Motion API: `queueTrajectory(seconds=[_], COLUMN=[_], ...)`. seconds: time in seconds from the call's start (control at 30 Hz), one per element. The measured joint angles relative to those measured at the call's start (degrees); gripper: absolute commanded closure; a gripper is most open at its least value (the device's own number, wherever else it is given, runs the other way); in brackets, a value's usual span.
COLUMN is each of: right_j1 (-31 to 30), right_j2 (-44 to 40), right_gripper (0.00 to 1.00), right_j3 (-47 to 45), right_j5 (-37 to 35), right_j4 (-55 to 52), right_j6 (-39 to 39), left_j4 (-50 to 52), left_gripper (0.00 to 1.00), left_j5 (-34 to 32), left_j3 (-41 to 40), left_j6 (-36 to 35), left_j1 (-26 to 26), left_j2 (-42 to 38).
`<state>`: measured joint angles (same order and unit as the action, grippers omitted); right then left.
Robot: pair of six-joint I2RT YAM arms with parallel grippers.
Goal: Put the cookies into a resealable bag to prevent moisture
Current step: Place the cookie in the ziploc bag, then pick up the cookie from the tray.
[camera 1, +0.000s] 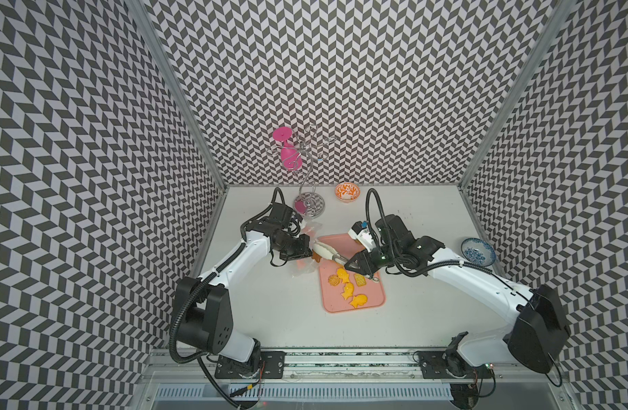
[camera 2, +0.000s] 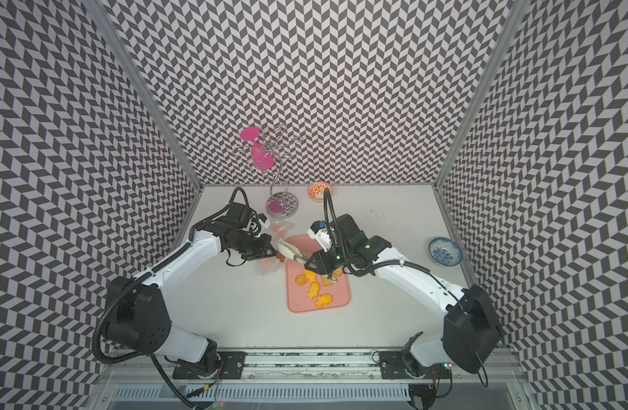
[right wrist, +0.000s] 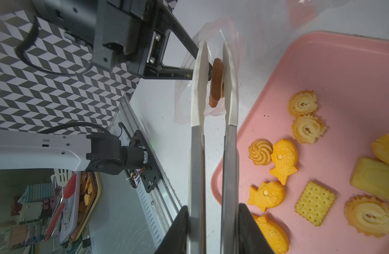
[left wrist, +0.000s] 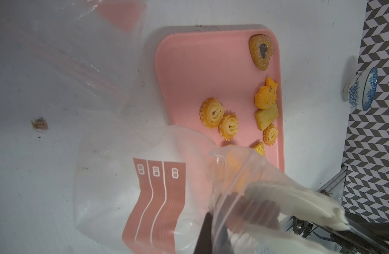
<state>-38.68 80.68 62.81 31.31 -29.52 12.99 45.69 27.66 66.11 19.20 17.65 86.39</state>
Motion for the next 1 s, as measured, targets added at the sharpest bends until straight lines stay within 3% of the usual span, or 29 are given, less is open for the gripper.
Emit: queueTrajectory(seconds=[0.67, 1.0], right_j1=[7.45, 7.1], right_j2=[-8.61, -6.29], right_gripper=[0.63, 0.59], right_j3=[-0.11, -1.9], right_j5=[-1.31, -14.34], right_j4=[0.55, -4.09], right_j6=[-0.92, -9.55], left_j4=[-0.85, -1.11], left_gripper=[1.0, 1.0], left_j5=[0.09, 0.11], left_j3=[-1.55, -1.7], left_j6=[0.28, 0.42], left_j1=[0.0, -0.02], left_j2=[-0.66, -0.63])
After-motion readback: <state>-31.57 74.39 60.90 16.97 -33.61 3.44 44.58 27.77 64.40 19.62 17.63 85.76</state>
